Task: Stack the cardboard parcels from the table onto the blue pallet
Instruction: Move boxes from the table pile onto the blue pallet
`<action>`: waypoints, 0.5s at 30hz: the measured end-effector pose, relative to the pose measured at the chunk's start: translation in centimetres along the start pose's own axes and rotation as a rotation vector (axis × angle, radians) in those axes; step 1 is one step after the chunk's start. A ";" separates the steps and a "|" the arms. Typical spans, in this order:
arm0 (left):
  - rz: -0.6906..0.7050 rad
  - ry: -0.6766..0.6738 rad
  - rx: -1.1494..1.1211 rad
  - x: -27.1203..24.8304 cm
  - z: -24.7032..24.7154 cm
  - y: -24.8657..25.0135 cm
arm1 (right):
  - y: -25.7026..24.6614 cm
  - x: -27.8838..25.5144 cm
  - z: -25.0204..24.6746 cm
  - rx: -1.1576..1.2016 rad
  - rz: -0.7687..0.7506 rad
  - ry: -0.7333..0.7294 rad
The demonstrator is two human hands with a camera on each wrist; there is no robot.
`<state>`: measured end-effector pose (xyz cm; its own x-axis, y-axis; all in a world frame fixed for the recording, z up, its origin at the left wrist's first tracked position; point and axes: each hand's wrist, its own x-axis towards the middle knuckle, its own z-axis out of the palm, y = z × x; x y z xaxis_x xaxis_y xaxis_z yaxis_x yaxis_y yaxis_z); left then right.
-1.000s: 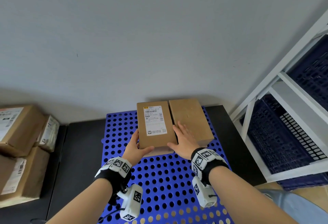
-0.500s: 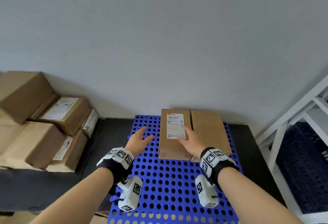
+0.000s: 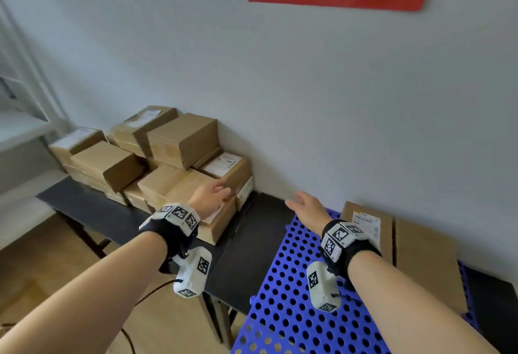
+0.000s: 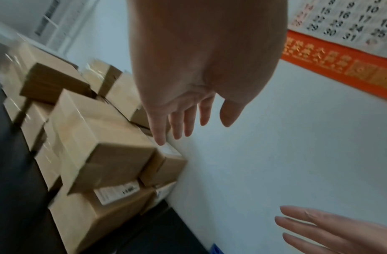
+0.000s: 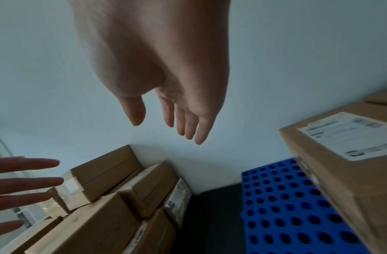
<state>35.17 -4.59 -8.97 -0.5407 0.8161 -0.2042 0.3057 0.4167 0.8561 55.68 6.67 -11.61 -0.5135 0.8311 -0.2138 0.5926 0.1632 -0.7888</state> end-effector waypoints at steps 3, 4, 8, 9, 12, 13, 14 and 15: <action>-0.003 0.058 0.029 0.0 -4.6 -0.7 | -3.5 0.7 2.4 -0.009 -0.029 0.010; -0.004 0.071 0.032 0.2 -6.2 -1.1 | -4.6 1.0 3.2 -0.012 -0.035 0.016; -0.003 0.067 0.036 1.3 -12.2 -3.2 | -9.2 1.9 7.2 0.017 -0.037 0.050; -0.006 0.052 0.035 1.7 -13.6 -3.7 | -10.2 2.3 8.2 0.029 -0.031 0.057; 0.013 0.011 0.016 2.7 -17.9 -5.1 | -13.4 3.0 11.0 0.021 -0.012 0.090; 0.017 0.004 0.016 3.3 -19.3 -5.7 | -14.3 3.3 11.8 0.030 -0.005 0.106; 0.023 -0.003 0.014 3.8 -20.7 -6.2 | -15.3 3.5 12.5 0.043 0.007 0.121; 0.027 -0.006 0.021 4.4 -22.0 -6.6 | -16.1 3.8 13.2 0.056 0.016 0.140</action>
<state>13.56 -12.54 -5.07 -0.5271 0.8297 -0.1839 0.3370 0.4028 0.8510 35.95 0.22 -7.30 -0.4100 0.9001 -0.1472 0.5624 0.1224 -0.8178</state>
